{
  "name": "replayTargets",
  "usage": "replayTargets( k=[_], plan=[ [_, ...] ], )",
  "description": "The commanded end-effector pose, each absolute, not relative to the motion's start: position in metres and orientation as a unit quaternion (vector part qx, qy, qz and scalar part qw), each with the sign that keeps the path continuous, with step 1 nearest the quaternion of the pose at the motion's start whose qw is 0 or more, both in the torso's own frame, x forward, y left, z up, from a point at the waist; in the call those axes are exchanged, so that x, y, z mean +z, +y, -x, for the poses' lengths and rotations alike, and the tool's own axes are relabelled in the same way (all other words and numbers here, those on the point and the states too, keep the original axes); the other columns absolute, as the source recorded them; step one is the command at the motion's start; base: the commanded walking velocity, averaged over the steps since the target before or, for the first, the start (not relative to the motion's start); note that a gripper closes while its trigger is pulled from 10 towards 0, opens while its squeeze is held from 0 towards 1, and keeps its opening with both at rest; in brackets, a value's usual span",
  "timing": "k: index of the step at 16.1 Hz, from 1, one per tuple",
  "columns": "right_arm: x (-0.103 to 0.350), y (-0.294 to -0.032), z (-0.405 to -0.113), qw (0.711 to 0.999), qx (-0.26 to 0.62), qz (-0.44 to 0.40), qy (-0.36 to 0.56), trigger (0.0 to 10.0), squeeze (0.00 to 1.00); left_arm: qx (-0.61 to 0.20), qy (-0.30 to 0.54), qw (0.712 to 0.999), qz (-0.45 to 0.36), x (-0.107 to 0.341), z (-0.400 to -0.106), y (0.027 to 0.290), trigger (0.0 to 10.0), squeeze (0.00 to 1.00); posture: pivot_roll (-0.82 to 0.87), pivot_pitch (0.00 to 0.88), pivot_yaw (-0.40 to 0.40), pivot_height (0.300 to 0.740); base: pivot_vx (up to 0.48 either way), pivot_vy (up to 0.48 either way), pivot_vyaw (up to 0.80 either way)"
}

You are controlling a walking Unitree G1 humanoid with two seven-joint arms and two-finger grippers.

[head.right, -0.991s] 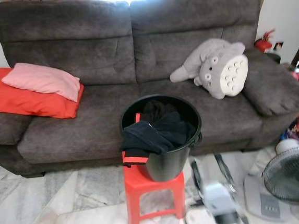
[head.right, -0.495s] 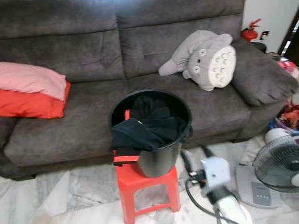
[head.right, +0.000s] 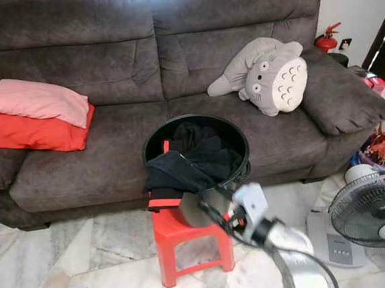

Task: Hang hanger

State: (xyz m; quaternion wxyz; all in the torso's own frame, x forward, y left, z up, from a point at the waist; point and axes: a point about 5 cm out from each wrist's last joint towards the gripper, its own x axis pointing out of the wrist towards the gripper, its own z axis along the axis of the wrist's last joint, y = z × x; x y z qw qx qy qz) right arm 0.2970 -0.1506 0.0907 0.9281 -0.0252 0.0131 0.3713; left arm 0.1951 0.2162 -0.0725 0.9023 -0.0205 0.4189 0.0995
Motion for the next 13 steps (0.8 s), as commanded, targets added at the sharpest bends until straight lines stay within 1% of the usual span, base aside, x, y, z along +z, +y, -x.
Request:
replayTargets(
  k=[1, 3, 4, 5, 7, 9, 11, 12, 13],
  plan=[
    [0.093, -0.153, -0.304, 0.935, 0.353, 0.03, 0.001, 10.0, 1.0, 0.092, 0.426, 0.9, 0.007, -0.074, -0.192, 0.218, 10.0, 0.0, -0.17, 0.099, 0.033, 0.74, 0.0, 0.0, 0.0],
    [0.094, -0.158, -0.313, 0.949, 0.311, 0.045, -0.006, 10.0, 1.0, 0.092, 0.426, 0.9, 0.006, -0.074, -0.191, 0.219, 10.0, 0.0, -0.15, 0.107, 0.037, 0.74, 0.0, 0.0, 0.0],
    [0.1, -0.162, -0.322, 0.961, 0.272, 0.044, -0.023, 10.0, 0.95, 0.092, 0.426, 0.9, 0.005, -0.074, -0.191, 0.219, 10.0, 0.0, -0.15, 0.107, 0.037, 0.74, 0.0, 0.0, 0.0],
    [0.106, -0.158, -0.325, 0.958, 0.285, 0.011, -0.027, 10.0, 0.0, 0.095, 0.428, 0.899, 0.005, -0.075, -0.189, 0.22, 10.0, 0.0, -0.15, 0.112, 0.037, 0.74, 0.0, 0.0, 0.0],
    [0.102, -0.146, -0.318, 0.927, 0.374, 0.001, -0.004, 10.0, 0.0, 0.096, 0.429, 0.898, 0.004, -0.075, -0.188, 0.22, 10.0, 0.0, -0.14, 0.113, 0.034, 0.74, 0.0, 0.0, 0.0],
    [0.102, -0.147, -0.32, 0.924, 0.382, 0.004, -0.001, 10.0, 0.0, 0.097, 0.429, 0.898, 0.006, -0.076, -0.188, 0.22, 10.0, 0.0, -0.14, 0.11, 0.026, 0.74, 0.0, 0.0, 0.0],
    [0.102, -0.148, -0.318, 0.915, 0.403, 0.002, 0.005, 10.0, 0.0, 0.099, 0.428, 0.898, 0.008, -0.075, -0.188, 0.22, 10.0, 0.0, -0.13, 0.11, 0.022, 0.74, 0.0, 0.0, 0.0],
    [0.1, -0.152, -0.32, 0.92, 0.391, 0.019, 0.006, 10.0, 0.0, 0.1, 0.429, 0.898, 0.009, -0.076, -0.187, 0.22, 10.0, 0.0, -0.13, 0.113, 0.019, 0.74, 0.0, 0.0, 0.0],
    [0.1, -0.152, -0.32, 0.92, 0.391, 0.019, 0.006, 10.0, 0.0, 0.1, 0.429, 0.898, 0.009, -0.076, -0.187, 0.22, 10.0, 0.0, -0.13, 0.113, 0.019, 0.74, 0.0, 0.0, 0.0]
  ],
)
